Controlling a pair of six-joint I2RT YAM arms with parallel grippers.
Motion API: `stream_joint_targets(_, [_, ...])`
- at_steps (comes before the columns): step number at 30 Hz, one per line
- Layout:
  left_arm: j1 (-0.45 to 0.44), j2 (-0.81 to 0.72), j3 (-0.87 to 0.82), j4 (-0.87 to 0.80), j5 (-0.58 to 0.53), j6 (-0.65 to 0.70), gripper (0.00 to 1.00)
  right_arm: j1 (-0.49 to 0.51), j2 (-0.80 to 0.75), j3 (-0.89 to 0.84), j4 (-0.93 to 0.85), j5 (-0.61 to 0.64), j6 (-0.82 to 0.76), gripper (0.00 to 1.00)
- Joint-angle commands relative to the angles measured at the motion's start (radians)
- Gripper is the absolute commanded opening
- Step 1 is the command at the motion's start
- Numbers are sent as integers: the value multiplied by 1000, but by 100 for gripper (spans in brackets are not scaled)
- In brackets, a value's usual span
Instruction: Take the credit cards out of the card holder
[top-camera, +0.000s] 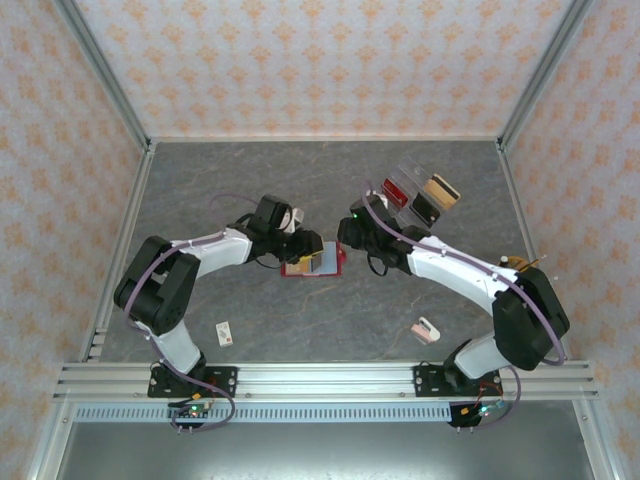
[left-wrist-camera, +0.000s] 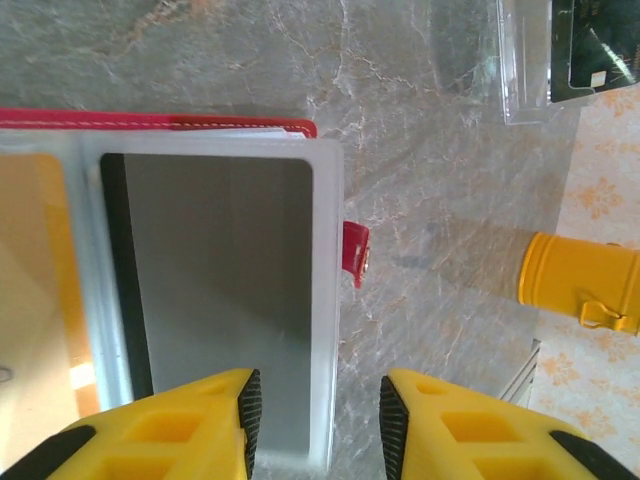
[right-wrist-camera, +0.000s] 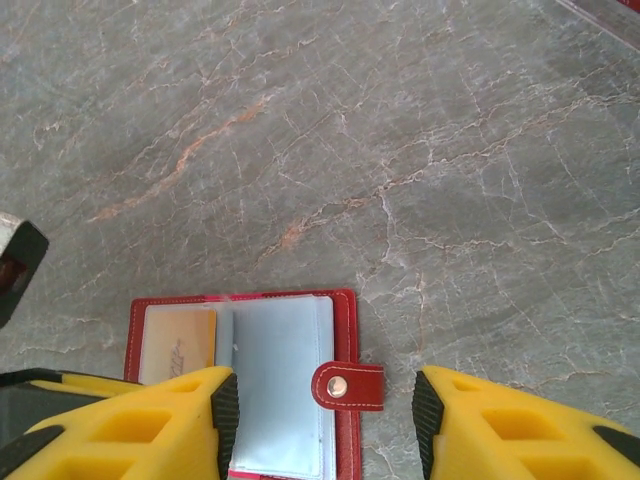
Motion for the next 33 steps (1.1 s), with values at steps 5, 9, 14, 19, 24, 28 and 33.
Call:
stream_joint_targets(5, [6, -65, 30, -85, -77, 23, 40, -3, -14, -15, 42, 14, 11, 51])
stream_joint_targets(9, [27, -91, 15, -142, -160, 15, 37, -3, 24, 12, 43, -65, -11, 45])
stream_joint_targets(14, [40, -98, -10, -145, -186, -16, 36, -2, 93, 59, 39, -180, -38, 35])
stream_joint_targets(19, [40, -92, -10, -147, -188, -34, 36, 11, 189, 133, -8, -230, -47, 32])
stream_joint_targets(24, [39, -51, -7, -111, -160, -46, 36, 20, 311, 221, -79, -230, -61, 28])
stream_joint_targets(28, [37, -14, 10, -100, -136, -48, 34, 18, 399, 322, -189, -176, -90, 27])
stream_joint_targets(33, [34, 16, 19, -86, -124, -52, 31, 17, 465, 364, -235, -220, -92, 25])
